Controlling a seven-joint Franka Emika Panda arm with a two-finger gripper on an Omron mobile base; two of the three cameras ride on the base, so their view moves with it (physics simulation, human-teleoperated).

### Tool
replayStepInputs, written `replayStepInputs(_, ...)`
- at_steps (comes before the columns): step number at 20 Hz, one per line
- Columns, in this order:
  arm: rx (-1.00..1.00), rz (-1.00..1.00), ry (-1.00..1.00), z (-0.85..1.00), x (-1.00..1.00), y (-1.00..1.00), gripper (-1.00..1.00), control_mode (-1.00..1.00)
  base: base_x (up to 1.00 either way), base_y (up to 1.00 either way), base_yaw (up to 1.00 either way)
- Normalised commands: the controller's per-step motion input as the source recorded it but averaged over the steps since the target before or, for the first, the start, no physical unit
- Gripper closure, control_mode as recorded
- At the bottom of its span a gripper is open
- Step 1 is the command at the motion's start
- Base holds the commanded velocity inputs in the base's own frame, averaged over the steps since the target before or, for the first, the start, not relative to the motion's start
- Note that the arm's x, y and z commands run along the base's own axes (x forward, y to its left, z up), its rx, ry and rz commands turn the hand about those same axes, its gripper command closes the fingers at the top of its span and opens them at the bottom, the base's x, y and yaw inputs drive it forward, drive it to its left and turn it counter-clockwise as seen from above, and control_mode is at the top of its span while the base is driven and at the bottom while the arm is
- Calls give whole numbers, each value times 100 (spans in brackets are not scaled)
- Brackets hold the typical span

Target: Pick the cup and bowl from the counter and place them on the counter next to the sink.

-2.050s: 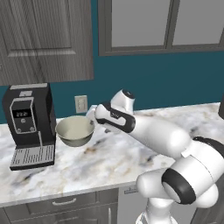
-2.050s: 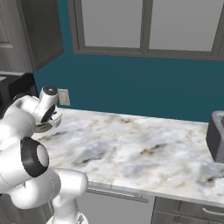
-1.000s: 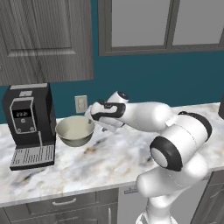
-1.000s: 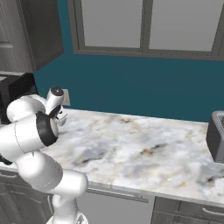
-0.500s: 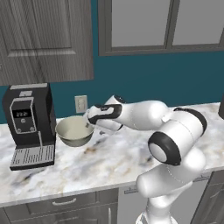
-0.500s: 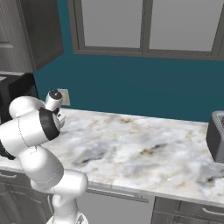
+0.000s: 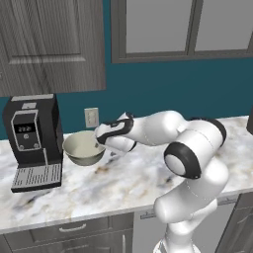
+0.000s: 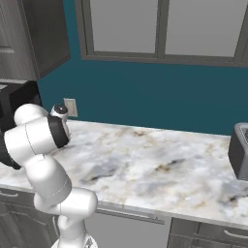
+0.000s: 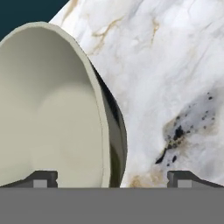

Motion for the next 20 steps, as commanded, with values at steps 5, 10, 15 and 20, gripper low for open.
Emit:
replayStepInputs(5, 0, 0, 0, -8, 5, 4, -100, -100, 0, 0, 0)
replayStepInputs(10, 0, 0, 0, 0, 0, 0, 100, -100, 0, 0, 0)
replayStepInputs(15, 0, 0, 0, 0, 0, 0, 100, -100, 0, 0, 0)
replayStepInputs(20, 0, 0, 0, 0, 0, 0, 100, -100, 0, 0, 0)
